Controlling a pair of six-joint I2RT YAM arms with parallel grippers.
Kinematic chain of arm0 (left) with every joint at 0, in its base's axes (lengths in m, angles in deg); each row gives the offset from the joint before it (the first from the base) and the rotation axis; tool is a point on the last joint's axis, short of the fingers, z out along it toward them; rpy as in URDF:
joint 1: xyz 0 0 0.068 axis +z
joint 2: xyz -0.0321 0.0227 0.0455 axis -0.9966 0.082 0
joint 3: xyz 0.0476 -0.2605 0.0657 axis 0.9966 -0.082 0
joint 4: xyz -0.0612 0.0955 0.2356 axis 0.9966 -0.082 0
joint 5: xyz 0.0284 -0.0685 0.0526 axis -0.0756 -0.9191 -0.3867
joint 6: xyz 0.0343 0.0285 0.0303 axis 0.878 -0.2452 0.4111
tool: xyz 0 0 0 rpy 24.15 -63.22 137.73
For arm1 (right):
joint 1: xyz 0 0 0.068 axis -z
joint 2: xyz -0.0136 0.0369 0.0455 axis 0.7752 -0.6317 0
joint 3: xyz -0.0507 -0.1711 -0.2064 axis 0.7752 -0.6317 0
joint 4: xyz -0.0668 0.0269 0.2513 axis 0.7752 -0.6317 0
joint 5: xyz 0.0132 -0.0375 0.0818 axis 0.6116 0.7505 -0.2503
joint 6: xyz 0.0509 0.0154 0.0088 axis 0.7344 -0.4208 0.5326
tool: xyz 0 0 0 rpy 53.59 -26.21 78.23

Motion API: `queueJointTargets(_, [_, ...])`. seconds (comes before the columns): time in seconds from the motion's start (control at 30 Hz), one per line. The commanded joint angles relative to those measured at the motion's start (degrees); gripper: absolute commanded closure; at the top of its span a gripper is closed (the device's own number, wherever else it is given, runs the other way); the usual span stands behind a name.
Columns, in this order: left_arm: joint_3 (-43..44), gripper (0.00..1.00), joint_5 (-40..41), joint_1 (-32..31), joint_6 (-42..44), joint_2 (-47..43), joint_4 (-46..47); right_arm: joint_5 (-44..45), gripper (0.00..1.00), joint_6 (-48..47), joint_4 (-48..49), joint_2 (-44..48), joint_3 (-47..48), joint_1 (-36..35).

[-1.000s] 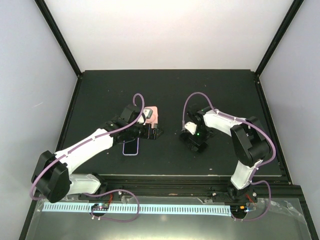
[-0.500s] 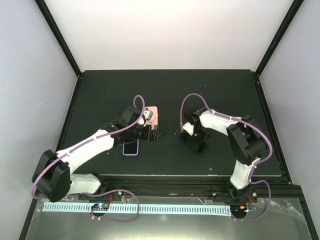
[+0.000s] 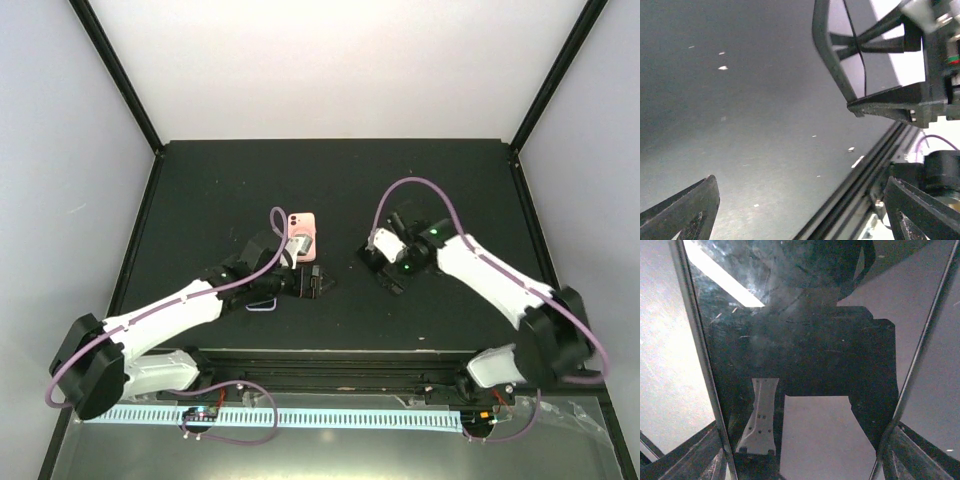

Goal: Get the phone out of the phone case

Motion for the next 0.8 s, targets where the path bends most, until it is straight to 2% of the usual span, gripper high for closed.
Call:
queueJointTargets(0.0, [0.4, 0.08, 1.3, -4.0, -4.5, -1.6, 9.7, -3.1, 0.99, -0.2, 5.6, 9.9, -2.6, 0.0])
queueJointTargets(0.2, [3.4, 0.09, 7.6, -9.1, -4.3, 0.9, 13.2, -8.8, 0.99, 0.3, 12.1, 18.1, -7.8, 0.0])
queueJointTargets(0.47, [6.4, 0.12, 16.0, -12.9, -5.6, 10.5, 22.2, -8.0, 0.99, 2.1, 16.0, 22.9, -11.7, 0.0])
queueJointTargets(0.63, [10.4, 0.29, 16.1, -13.3, -5.9, 18.2, 29.1, -5.6, 0.99, 4.4, 19.4, 27.9, -15.6, 0.0])
queueJointTargets(0.77, [13.5, 0.42, 16.6, -14.4, -3.6, 21.6, 29.1, -5.3, 0.99, 5.0, 22.1, 32.8, -19.3, 0.4])
